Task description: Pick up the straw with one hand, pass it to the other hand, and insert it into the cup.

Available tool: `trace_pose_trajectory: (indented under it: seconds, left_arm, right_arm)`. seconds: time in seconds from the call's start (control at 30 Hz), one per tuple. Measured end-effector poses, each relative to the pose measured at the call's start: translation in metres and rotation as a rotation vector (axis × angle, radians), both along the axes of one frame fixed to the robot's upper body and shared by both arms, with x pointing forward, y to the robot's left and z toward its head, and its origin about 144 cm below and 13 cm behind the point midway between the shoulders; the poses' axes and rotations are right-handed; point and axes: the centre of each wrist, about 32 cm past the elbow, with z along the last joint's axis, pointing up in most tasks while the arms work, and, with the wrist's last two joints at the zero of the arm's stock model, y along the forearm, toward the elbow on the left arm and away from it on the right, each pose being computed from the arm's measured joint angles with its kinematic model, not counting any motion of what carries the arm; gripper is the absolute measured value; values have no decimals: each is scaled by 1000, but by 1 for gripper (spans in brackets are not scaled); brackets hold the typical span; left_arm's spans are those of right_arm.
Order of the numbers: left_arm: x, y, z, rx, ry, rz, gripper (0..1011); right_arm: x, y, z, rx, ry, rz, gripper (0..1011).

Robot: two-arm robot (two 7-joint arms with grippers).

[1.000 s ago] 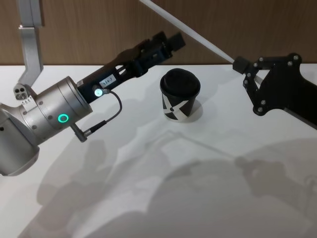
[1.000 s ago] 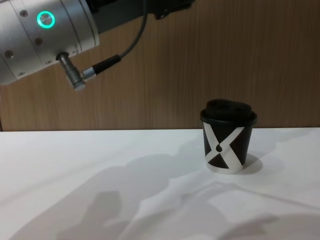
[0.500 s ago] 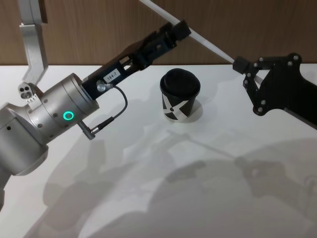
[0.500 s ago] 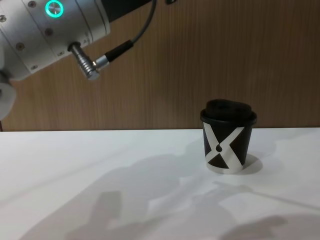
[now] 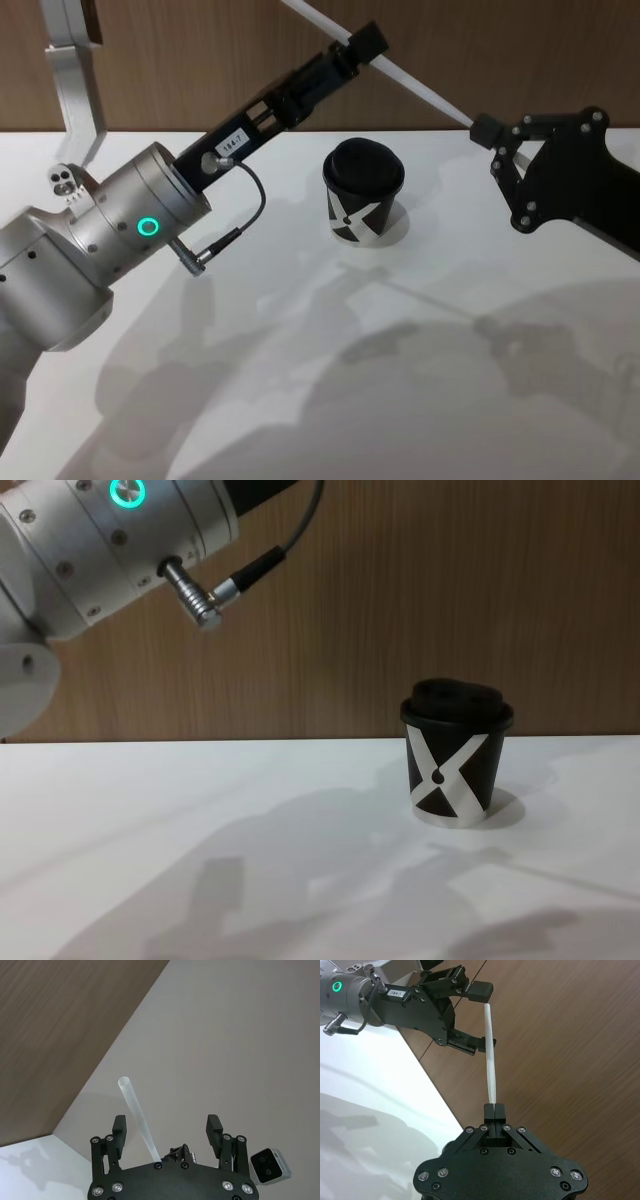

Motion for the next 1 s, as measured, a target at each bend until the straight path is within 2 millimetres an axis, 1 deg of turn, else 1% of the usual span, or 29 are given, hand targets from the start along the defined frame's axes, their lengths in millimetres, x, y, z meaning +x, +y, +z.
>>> trace_pose_trajectory:
  seconds: [0.33,0.4,0.43,0.6,0.63,0.73,0.77,0.97,1.0]
  left_arm:
    - [2,-3,-1,-18,9,-10,1000]
    - [2,-3,-1,-20,10,-11,982]
    - [2,-4,-1,-21,10,-12,948]
    - [3,-4,-1,-25,12,-14,839]
    - [3,-4,-1,-26,12,-14,790]
    - [3,-5,-1,-27,13,-15,732]
    - [3,-5,-1,-28,13,-15,672]
    - [3,-5,-1,-29,14,-16,502]
    - [3,-5,-1,-29,14,-16,452]
  right_arm:
    - [0,0,0,0,0,0,2]
    - [0,0,0,0,0,0,2]
    - [0,0,0,0,0,0,2]
    - [0,0,0,0,0,0,2]
    - [0,0,0,0,0,0,2]
    - [0,0,0,0,0,0,2]
    - [0,0,0,0,0,0,2]
    - [0,0,0,0,0,0,2]
    - [0,0,0,0,0,0,2]
